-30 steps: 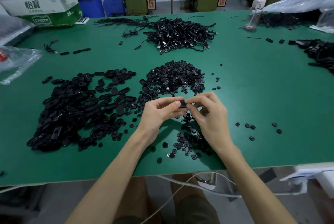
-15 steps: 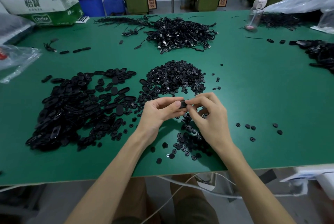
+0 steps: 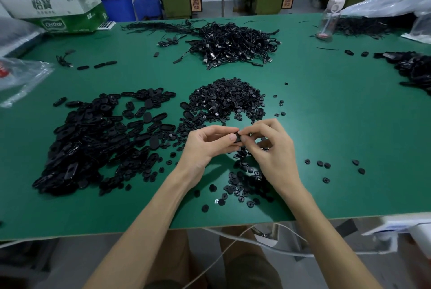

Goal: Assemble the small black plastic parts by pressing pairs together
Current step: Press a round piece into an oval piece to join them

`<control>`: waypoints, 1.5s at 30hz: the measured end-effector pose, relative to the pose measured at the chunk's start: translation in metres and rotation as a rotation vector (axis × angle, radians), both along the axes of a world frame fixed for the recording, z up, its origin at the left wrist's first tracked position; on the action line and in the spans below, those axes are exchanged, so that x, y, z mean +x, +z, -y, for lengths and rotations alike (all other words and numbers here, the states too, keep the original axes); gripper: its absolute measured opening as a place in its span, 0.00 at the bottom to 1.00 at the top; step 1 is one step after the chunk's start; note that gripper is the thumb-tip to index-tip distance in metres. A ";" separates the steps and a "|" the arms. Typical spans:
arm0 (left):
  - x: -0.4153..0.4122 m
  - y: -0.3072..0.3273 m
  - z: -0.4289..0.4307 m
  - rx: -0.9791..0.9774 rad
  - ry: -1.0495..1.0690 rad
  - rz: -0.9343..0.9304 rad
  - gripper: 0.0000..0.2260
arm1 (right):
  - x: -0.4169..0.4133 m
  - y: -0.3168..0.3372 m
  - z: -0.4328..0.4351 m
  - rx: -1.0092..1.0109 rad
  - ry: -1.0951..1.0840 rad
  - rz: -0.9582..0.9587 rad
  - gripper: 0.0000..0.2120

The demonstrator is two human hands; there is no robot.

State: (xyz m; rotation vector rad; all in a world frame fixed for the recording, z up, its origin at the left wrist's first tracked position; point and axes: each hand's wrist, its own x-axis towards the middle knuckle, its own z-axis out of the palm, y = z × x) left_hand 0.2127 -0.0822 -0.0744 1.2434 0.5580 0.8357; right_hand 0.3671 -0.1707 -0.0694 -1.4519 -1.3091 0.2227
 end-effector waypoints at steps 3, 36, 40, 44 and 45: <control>0.000 0.000 0.000 0.002 0.016 -0.003 0.10 | 0.000 -0.001 -0.001 0.001 0.005 0.011 0.04; 0.003 -0.003 0.006 0.147 0.122 -0.126 0.08 | 0.000 0.003 0.003 -0.110 0.130 -0.287 0.11; 0.003 -0.002 0.008 0.165 0.126 -0.148 0.09 | -0.002 0.004 0.003 -0.132 0.130 -0.250 0.10; 0.004 -0.002 0.008 0.184 0.131 -0.171 0.09 | -0.003 0.003 0.001 -0.146 0.113 -0.187 0.11; 0.004 -0.001 0.008 0.188 0.131 -0.172 0.09 | -0.003 0.003 0.001 -0.145 0.111 -0.184 0.11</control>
